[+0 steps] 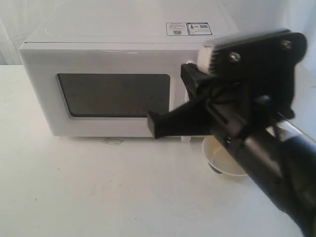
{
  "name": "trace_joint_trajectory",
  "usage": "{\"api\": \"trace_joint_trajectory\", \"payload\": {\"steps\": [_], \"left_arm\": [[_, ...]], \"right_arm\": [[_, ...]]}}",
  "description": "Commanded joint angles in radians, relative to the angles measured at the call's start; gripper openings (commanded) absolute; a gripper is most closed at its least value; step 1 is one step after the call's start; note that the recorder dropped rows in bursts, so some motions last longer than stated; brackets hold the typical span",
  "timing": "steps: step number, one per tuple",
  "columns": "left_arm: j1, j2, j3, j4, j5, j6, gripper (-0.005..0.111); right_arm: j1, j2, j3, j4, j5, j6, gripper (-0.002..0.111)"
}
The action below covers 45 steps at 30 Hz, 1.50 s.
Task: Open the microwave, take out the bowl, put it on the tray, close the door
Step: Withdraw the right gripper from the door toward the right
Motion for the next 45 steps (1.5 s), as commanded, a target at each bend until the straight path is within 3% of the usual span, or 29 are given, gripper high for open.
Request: {"api": "trace_joint_trajectory", "payload": {"steps": [1,14,33,37,42,45], "left_arm": [[-0.003,-0.013,0.002,-0.028,-0.009,-0.006,0.000],[-0.003,-0.013,0.002,-0.034,-0.025,-0.006,0.000],[0.003,-0.021,0.000,0.013,-0.017,0.003,0.000],[0.107,-0.089,0.002,0.190,-0.067,-0.081,0.000],[0.236,-0.246,0.065,0.472,-0.149,-0.378,0.000],[0.247,-0.355,0.173,0.454,-0.278,-0.482,0.000]], "right_arm": [[0.046,-0.164,0.109,0.100,0.054,-0.077,0.000],[0.046,-0.391,0.265,0.366,0.124,-0.161,0.000],[0.046,-0.391,0.266,0.366,0.120,-0.161,0.000],[0.046,-0.391,0.266,0.366,0.120,-0.161,0.000],[0.046,-0.391,0.266,0.366,0.120,-0.161,0.000],[0.046,-0.391,0.266,0.366,0.120,-0.161,0.000]]}}
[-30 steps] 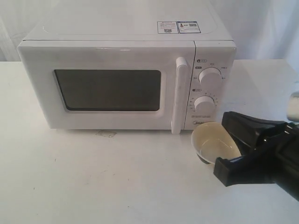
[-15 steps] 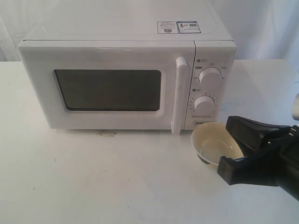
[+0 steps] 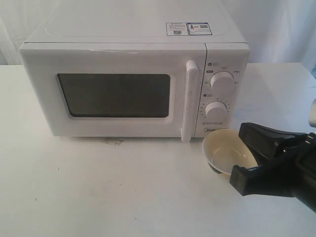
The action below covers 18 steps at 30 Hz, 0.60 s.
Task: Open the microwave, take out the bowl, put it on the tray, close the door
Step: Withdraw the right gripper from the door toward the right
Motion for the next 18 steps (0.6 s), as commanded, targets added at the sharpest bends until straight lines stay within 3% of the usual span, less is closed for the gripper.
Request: {"api": "trace_joint_trajectory", "payload": {"steps": [1,3,6,9,13,18], "left_arm": [[0.004,-0.088,0.140,-0.082,-0.156,-0.087,0.000],[0.003,-0.088,0.247,-0.164,-0.240,-0.055,0.000],[0.003,-0.088,0.528,-0.277,-0.500,0.004,0.000],[0.003,-0.088,0.683,-0.310,-0.659,0.016,0.000],[0.003,-0.088,0.779,-0.304,-0.752,0.027,0.000],[0.003,-0.088,0.779,-0.250,-0.712,0.132,0.000]], "right_arm": [[0.000,-0.006,0.009,-0.004,-0.002,-0.012,0.000],[0.000,-0.006,0.009,-0.004,-0.002,-0.012,0.000],[0.000,-0.006,0.009,-0.004,-0.002,-0.012,0.000],[0.000,-0.006,0.009,-0.004,-0.002,-0.012,0.000],[0.000,-0.006,0.009,-0.004,-0.002,-0.012,0.000],[0.000,-0.006,0.009,-0.004,-0.002,-0.012,0.000]]}}
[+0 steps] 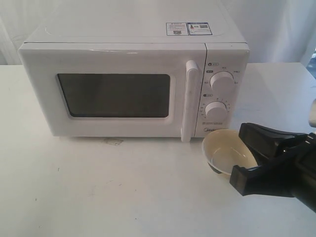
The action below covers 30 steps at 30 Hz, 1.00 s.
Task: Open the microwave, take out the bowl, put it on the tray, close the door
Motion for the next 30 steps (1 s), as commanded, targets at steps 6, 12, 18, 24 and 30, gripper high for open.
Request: {"api": "trace_joint_trajectory", "payload": {"steps": [6,12,18,24,30], "left_arm": [[-0.002,-0.007,0.006,0.148,0.180,0.169,0.000],[-0.002,-0.007,0.006,0.150,0.203,0.104,0.000],[-0.002,-0.007,0.006,0.145,0.201,0.114,0.000],[-0.002,-0.007,0.006,0.145,0.199,0.114,0.000],[-0.002,-0.007,0.006,0.145,0.199,0.114,0.000]], "right_arm": [[0.000,-0.006,0.009,-0.006,-0.002,-0.012,0.000],[0.000,-0.006,0.009,-0.006,-0.002,-0.012,0.000],[0.000,-0.006,0.009,-0.006,-0.002,-0.012,0.000],[0.000,-0.006,0.009,-0.006,-0.002,-0.012,0.000],[0.000,-0.006,0.009,-0.006,-0.002,-0.012,0.000]]}}
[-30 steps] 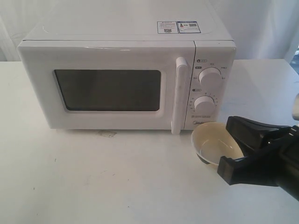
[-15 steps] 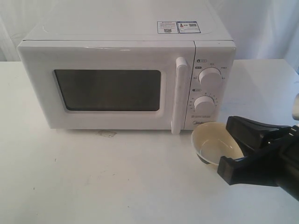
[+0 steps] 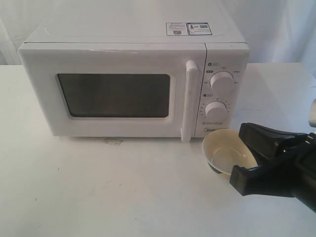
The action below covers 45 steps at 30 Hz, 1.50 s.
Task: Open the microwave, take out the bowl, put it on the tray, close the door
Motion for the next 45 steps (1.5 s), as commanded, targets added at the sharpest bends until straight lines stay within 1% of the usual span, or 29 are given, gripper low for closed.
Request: {"api": "trace_joint_trajectory", "payload": {"steps": [1,4,7,9,12,15,17,20,24,28,30,38,42,43,45], "left_arm": [[-0.002,-0.005,0.003,-0.005,0.003,-0.005,0.000],[-0.002,-0.005,0.003,-0.005,0.003,-0.005,0.000],[-0.002,-0.005,0.003,-0.005,0.003,-0.005,0.000],[-0.002,-0.005,0.003,-0.005,0.003,-0.005,0.000],[-0.002,-0.005,0.003,-0.005,0.001,-0.005,0.000],[0.000,-0.005,0.003,-0.005,0.002,-0.005,0.000],[0.000,-0.005,0.003,-0.005,0.002,-0.005,0.000],[0.000,-0.005,0.003,-0.005,0.002,-0.005,0.000],[0.000,-0.005,0.003,-0.005,0.002,-0.005,0.000],[0.000,-0.005,0.003,-0.005,-0.002,-0.005,0.000],[0.000,-0.005,0.003,-0.003,-0.002,-0.005,0.000],[0.000,-0.005,0.003,-0.003,-0.002,-0.005,0.000],[0.000,-0.005,0.003,-0.003,-0.002,-0.005,0.000],[0.000,-0.005,0.003,-0.003,-0.002,-0.005,0.000],[0.000,-0.005,0.003,-0.003,-0.002,-0.005,0.000]], "right_arm": [[0.000,-0.006,0.009,-0.006,-0.002,-0.012,0.000],[0.000,-0.006,0.009,-0.006,-0.002,-0.012,0.000],[-0.003,-0.017,0.009,0.002,-0.008,-0.053,0.000],[-0.053,-0.058,0.018,0.023,0.026,-0.058,0.000],[-0.208,-0.165,0.044,0.020,0.192,-0.057,0.000],[-0.387,-0.319,0.096,-0.005,0.343,-0.085,0.000],[-0.508,-0.440,0.148,-0.014,0.417,-0.108,0.000],[-0.654,-0.620,0.228,-0.021,0.477,-0.109,0.000],[-0.788,-0.782,0.313,-0.021,0.503,-0.109,0.000],[-0.898,-0.782,0.325,-0.026,0.549,-0.112,0.000],[-0.929,-0.782,0.325,-0.044,0.602,-0.136,0.000],[-0.930,-0.782,0.298,-0.096,0.721,-0.136,0.000],[-0.930,-0.782,0.296,-0.093,0.734,-0.134,0.000],[-0.930,-0.782,0.298,-0.139,0.734,-0.129,0.000],[-0.930,-0.782,0.300,-0.436,0.772,0.052,0.000]]}}
